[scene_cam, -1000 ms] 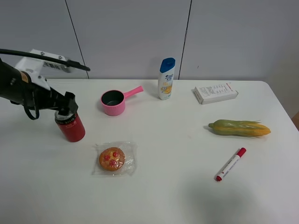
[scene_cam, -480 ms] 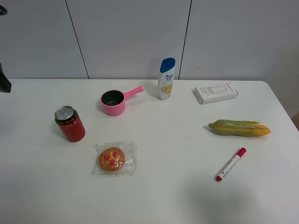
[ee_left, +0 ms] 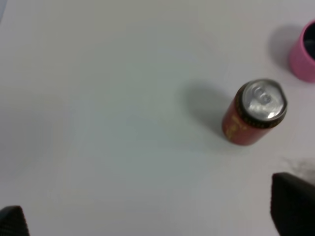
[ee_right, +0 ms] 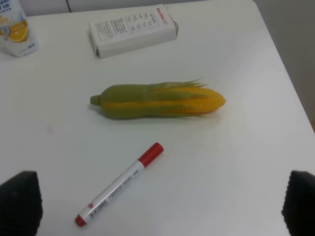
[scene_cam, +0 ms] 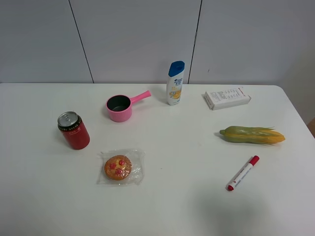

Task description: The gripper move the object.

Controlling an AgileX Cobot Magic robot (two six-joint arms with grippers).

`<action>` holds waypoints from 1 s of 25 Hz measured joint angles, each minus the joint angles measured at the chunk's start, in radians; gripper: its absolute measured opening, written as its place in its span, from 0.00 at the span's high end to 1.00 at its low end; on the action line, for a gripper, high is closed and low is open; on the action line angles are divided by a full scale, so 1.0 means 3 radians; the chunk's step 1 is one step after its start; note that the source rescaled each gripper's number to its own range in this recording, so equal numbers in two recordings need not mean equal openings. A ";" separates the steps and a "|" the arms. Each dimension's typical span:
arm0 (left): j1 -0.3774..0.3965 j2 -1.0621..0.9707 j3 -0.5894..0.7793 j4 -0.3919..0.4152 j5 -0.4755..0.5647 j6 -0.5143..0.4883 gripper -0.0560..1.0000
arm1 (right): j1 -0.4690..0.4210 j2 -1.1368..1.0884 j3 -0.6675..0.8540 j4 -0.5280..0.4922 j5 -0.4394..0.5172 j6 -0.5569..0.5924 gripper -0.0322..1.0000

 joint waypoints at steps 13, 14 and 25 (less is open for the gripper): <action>0.0000 -0.1389 0.1116 0.0003 -0.0198 0.0285 0.02 | 0.0000 0.0000 0.0000 0.0000 0.0000 0.0000 0.00; 0.0000 -0.1506 0.1248 0.0003 -0.0267 0.0285 0.02 | 0.0000 0.0000 0.0000 0.0000 0.0000 0.0000 0.00; 0.0000 -0.2354 0.1852 -0.0025 -0.0362 0.0298 0.02 | 0.0000 0.0000 0.0000 0.0000 0.0000 0.0000 0.00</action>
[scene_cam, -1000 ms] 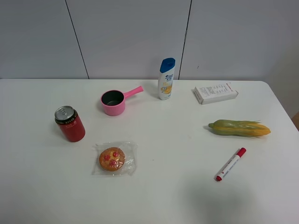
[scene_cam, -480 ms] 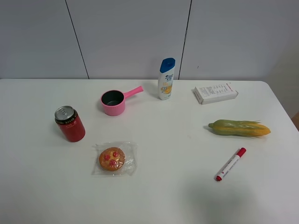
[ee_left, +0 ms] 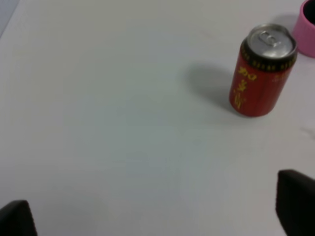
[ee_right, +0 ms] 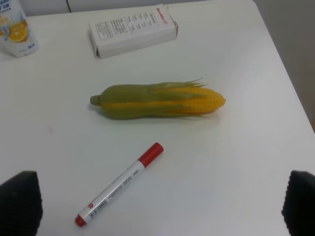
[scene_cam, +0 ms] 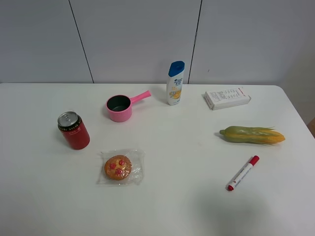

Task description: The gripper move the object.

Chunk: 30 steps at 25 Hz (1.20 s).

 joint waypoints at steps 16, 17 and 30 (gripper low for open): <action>0.0000 -0.0125 0.0000 -0.0013 0.0004 0.0000 0.02 | 0.0000 0.0000 0.0000 0.0000 0.0000 0.0000 0.00; 0.0000 -0.0125 0.0000 -0.0013 0.0004 0.0000 0.02 | 0.0000 0.0000 0.0000 0.0000 0.0000 0.0000 0.00; 0.0000 -0.0125 0.0000 -0.0013 0.0004 0.0008 0.02 | 0.0000 0.0000 0.0000 0.0000 0.0000 0.0000 0.00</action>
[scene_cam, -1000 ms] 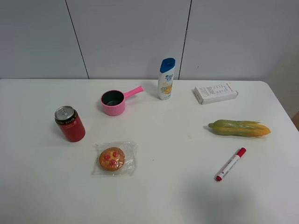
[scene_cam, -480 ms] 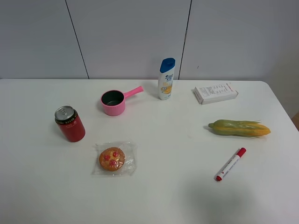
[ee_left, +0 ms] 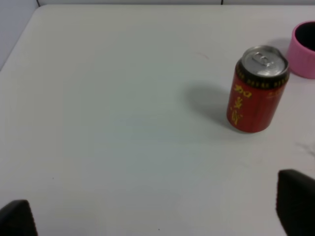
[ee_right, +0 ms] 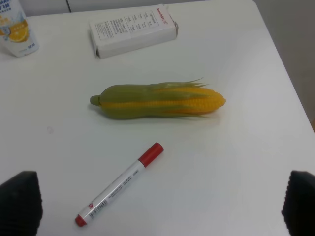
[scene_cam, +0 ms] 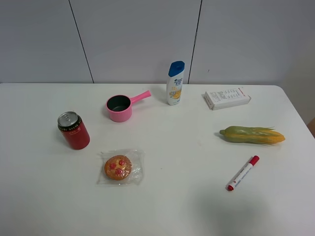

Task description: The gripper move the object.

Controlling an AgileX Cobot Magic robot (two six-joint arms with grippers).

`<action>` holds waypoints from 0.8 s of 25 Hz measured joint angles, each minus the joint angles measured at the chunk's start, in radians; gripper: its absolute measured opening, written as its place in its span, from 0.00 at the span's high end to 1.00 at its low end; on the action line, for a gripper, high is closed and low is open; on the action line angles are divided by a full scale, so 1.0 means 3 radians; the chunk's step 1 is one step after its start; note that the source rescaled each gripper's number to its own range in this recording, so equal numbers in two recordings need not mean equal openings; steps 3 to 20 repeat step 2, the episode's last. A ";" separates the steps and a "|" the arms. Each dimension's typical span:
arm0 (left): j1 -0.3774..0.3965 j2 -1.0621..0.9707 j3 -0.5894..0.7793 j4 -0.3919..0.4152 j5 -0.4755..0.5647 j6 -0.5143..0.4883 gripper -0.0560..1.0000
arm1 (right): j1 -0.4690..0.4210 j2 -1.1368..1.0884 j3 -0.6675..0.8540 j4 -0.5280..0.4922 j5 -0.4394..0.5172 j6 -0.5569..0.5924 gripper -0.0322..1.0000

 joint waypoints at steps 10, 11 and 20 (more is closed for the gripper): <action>0.0000 0.0000 0.0000 0.0000 0.0000 0.0000 0.02 | 0.0000 0.0000 0.0000 0.0000 0.0000 0.0000 0.00; 0.0000 0.0000 0.0000 0.0000 0.0000 0.0000 0.02 | 0.0000 0.0000 0.0000 0.0000 0.0000 0.0000 0.00; 0.0000 0.0000 0.0000 0.0000 0.0000 0.0000 0.02 | 0.0000 0.0000 0.0000 0.0000 0.0000 0.0000 0.00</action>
